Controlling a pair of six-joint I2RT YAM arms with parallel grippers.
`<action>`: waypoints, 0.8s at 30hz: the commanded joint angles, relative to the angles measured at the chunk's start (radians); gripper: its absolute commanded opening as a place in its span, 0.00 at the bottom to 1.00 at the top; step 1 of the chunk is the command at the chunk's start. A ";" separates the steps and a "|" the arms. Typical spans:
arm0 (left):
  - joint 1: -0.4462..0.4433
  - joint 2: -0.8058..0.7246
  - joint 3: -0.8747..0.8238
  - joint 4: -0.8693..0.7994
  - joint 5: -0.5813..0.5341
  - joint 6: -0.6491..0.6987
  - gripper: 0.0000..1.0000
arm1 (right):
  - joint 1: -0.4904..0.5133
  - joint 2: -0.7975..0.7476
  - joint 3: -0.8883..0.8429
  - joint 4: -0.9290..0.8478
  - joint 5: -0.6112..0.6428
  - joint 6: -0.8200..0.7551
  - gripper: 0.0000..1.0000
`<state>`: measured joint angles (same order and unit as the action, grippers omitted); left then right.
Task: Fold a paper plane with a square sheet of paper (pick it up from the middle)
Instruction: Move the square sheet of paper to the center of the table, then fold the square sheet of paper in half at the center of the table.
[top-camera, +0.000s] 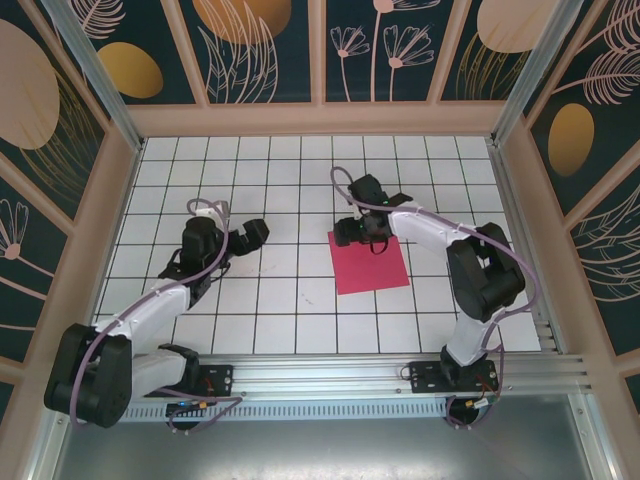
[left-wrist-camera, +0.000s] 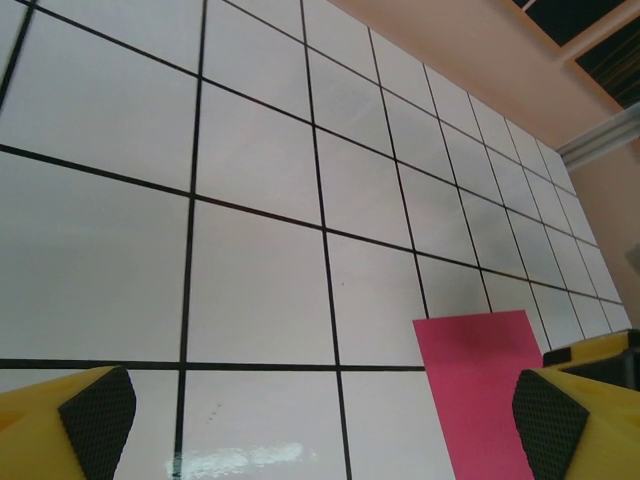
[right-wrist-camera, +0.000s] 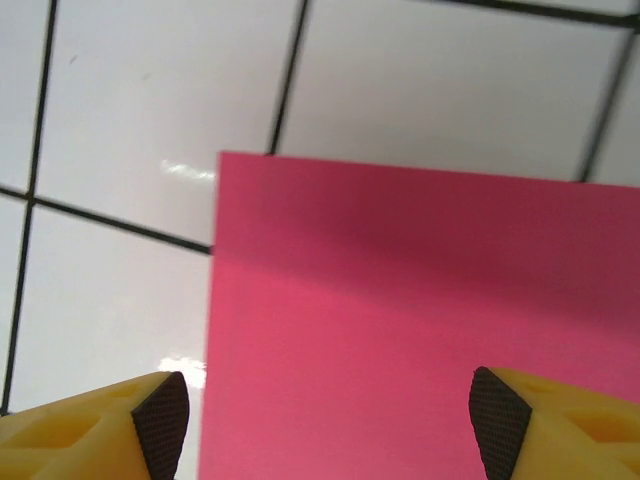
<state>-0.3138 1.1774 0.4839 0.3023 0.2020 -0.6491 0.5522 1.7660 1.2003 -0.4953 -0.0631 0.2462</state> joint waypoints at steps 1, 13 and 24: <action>-0.068 0.070 0.050 0.000 0.006 -0.006 0.99 | -0.034 -0.014 0.015 -0.133 0.073 0.039 0.78; -0.237 0.237 0.106 0.122 -0.067 -0.098 0.98 | 0.041 0.089 0.063 -0.213 0.127 0.050 0.86; -0.237 0.228 0.122 0.067 -0.099 -0.059 0.99 | 0.046 0.135 0.038 -0.198 0.103 0.059 0.88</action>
<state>-0.5507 1.4094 0.5838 0.3653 0.1207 -0.7189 0.5957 1.8774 1.2358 -0.6628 0.0338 0.2947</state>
